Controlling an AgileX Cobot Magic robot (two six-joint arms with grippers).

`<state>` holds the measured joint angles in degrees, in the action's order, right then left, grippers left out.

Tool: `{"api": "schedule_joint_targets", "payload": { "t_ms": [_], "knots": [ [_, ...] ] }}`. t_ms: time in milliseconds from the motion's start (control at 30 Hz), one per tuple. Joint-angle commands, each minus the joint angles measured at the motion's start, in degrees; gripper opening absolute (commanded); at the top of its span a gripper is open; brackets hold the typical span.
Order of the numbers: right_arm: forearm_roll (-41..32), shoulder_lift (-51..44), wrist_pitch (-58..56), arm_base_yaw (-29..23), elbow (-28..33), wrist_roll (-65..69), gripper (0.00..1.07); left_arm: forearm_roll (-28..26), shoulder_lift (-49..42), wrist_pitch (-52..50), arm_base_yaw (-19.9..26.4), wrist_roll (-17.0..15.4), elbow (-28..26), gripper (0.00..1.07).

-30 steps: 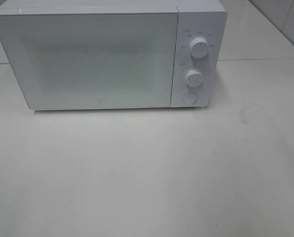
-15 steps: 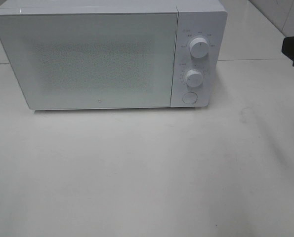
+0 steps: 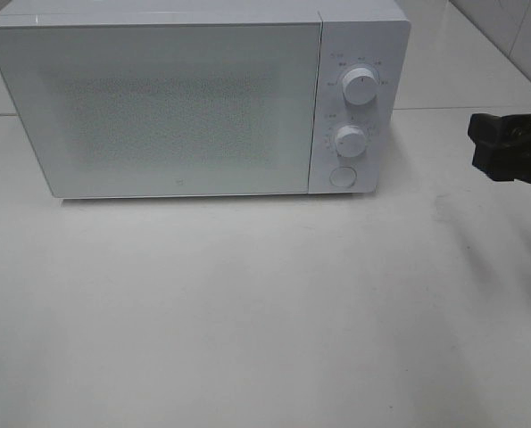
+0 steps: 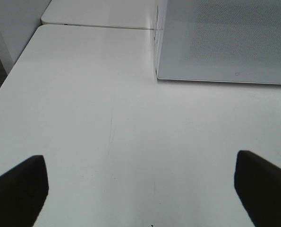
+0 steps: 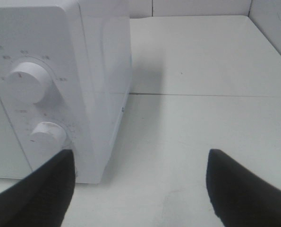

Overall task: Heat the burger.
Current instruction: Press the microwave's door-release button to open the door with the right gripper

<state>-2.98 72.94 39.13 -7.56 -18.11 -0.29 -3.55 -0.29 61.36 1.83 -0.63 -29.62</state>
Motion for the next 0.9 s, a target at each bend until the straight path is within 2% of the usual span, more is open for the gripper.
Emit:
{"api": "schedule_joint_targets", "payload": {
  "t_ms": [33,133,200,233,300,400,467,633,667,900],
  "knots": [
    [-4.9,5.7,10.5,0.1,1.4,-5.0,0.76,0.1,-1.0,-0.1,0.1,-0.2,-0.1,1.01],
    [-5.8,7.2,12.5,-0.4,1.7,-5.1,0.76,0.1,-1.0,-0.1,0.1,-0.2,-0.1,1.01],
    [-10.2,10.7,17.3,-3.8,2.2,-6.2,0.76,0.1,-1.0,-0.1,0.1,-0.2,-0.1,1.01],
    [-10.2,10.7,17.3,-3.8,2.2,-6.2,0.76,0.1,-1.0,-0.1,0.1,-0.2,-0.1,1.01],
    [-16.3,15.6,22.1,-10.3,2.3,-8.6,0.76,0.1,-1.0,-0.1,0.1,-0.2,-0.1,1.01],
    [-18.0,16.9,23.6,-12.1,2.3,-8.8,0.76,0.1,-1.0,-0.1,0.1,-0.2,-0.1,1.01],
    [-24.0,21.0,28.4,-17.9,2.2,-9.2,0.76,0.1,-1.0,-0.1,0.1,-0.2,-0.1,1.01],
    [-29.2,23.4,28.8,-23.1,0.9,-9.2,0.76,0.1,-1.0,-0.1,0.1,-0.2,-0.1,1.01],
    [-31.6,24.4,28.9,-25.7,-0.3,-9.7,0.76,0.1,-1.0,-0.1,0.1,-0.2,-0.1,1.01],
    [-34.7,26.9,28.8,-31.7,-3.6,-12.4,0.76,0.1,-1.0,-0.1,0.1,-0.2,-0.1,1.01]
  ]
}}
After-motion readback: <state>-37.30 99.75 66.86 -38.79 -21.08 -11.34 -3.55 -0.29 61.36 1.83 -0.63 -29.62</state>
